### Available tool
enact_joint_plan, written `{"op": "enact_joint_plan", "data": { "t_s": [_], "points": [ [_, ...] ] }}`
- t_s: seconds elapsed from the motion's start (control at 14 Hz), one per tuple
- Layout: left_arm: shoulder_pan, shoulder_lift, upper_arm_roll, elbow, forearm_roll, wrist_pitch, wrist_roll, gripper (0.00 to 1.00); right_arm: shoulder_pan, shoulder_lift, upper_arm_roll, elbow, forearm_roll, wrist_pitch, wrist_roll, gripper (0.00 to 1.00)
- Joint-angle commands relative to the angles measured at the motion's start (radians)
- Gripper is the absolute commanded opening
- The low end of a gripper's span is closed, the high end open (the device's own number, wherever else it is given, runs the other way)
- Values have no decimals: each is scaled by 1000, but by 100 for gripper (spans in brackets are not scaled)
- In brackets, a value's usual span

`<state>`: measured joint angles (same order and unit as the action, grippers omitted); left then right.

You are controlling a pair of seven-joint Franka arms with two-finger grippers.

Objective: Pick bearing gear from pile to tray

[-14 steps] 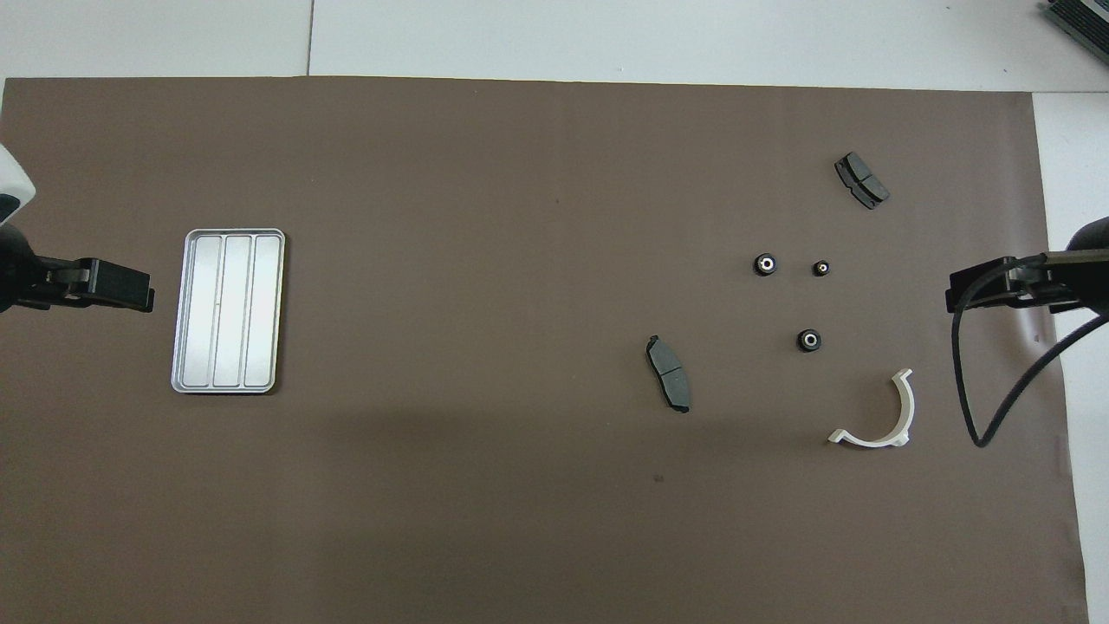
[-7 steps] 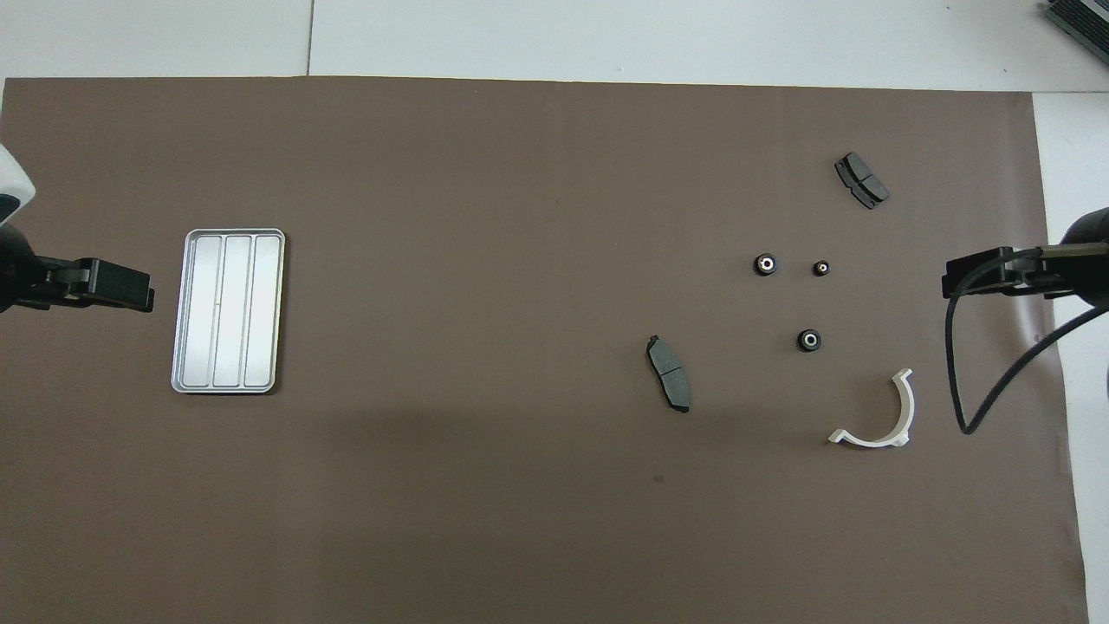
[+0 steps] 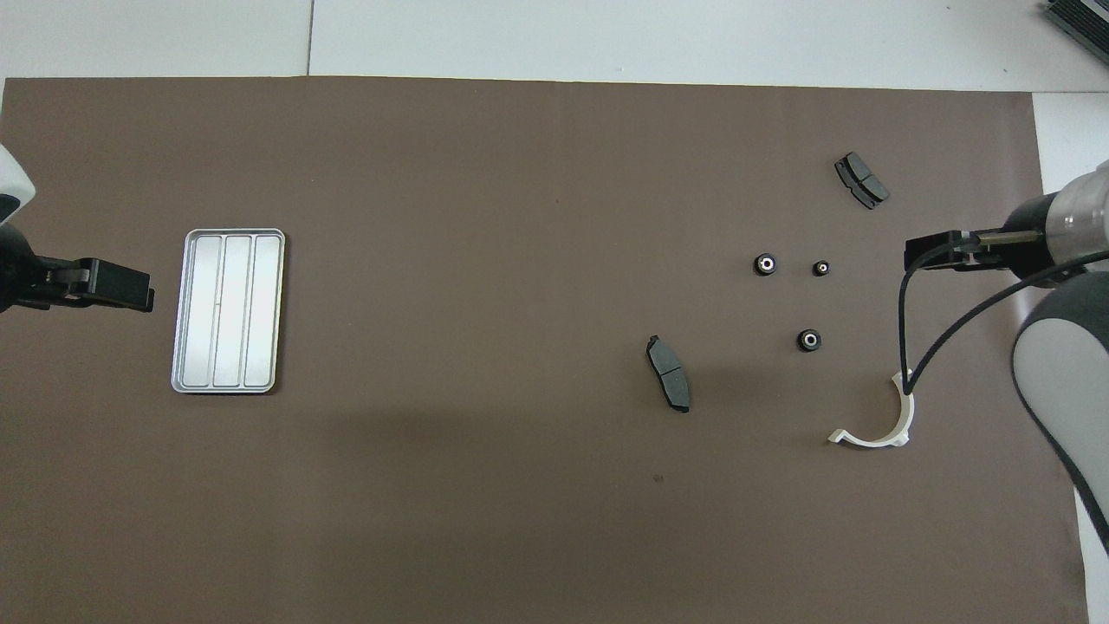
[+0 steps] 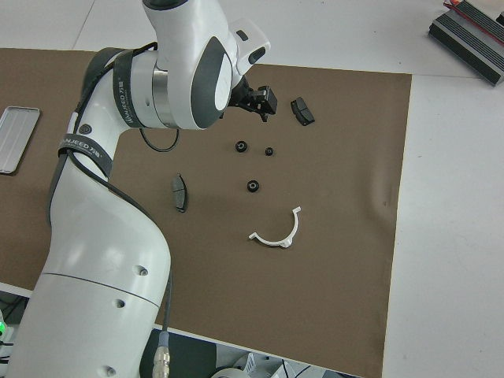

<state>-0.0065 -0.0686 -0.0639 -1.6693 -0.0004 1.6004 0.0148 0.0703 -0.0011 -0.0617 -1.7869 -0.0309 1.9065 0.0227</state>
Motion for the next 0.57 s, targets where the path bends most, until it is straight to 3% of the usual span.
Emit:
{"op": "enact_joint_plan", "data": {
  "t_s": [0.0, 0.29, 0.5],
  "points": [
    [3, -31, -1, -35, 11, 9, 4, 100, -27, 71, 6, -5, 20, 68, -88, 100],
    [3, -31, 1, -35, 11, 10, 4, 100, -34, 202, 5, -6, 66, 215, -138, 100],
    [3, -31, -1, -36, 11, 10, 4, 100, -23, 256, 5, -40, 66, 331, -136, 100]
  ]
}}
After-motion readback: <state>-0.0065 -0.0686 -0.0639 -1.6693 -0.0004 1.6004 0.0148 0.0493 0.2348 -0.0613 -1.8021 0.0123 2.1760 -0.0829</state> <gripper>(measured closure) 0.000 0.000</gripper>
